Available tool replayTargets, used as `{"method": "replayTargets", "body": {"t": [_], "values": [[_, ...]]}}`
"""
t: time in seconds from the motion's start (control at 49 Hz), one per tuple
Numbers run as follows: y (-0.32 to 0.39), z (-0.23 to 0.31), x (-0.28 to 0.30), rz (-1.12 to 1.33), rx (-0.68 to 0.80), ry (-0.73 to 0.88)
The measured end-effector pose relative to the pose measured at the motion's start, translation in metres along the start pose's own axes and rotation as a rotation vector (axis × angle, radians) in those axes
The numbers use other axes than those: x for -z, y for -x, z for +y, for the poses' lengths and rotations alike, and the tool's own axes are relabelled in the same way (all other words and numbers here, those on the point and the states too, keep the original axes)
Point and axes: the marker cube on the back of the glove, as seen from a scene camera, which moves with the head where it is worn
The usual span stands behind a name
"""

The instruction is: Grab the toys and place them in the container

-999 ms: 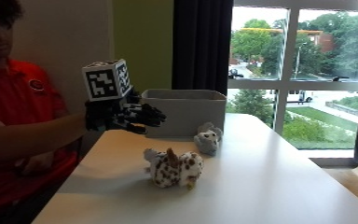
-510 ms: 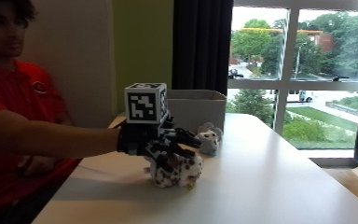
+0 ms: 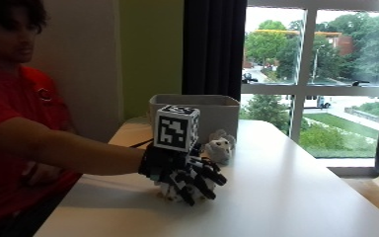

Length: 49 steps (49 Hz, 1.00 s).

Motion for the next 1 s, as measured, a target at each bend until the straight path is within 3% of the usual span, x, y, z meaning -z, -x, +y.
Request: {"method": "replayTargets", "body": {"t": [0.408,0.591,0.775,0.999], "values": [[-0.004,-0.009,0.001,0.085,-0.074,-0.094],[-0.003,-0.012,0.007,0.123,-0.017,-0.134],[-0.002,-0.008,0.016,0.001,0.034,-0.152],[0.006,-0.006,0.058,-0.011,0.046,-0.207]]}}
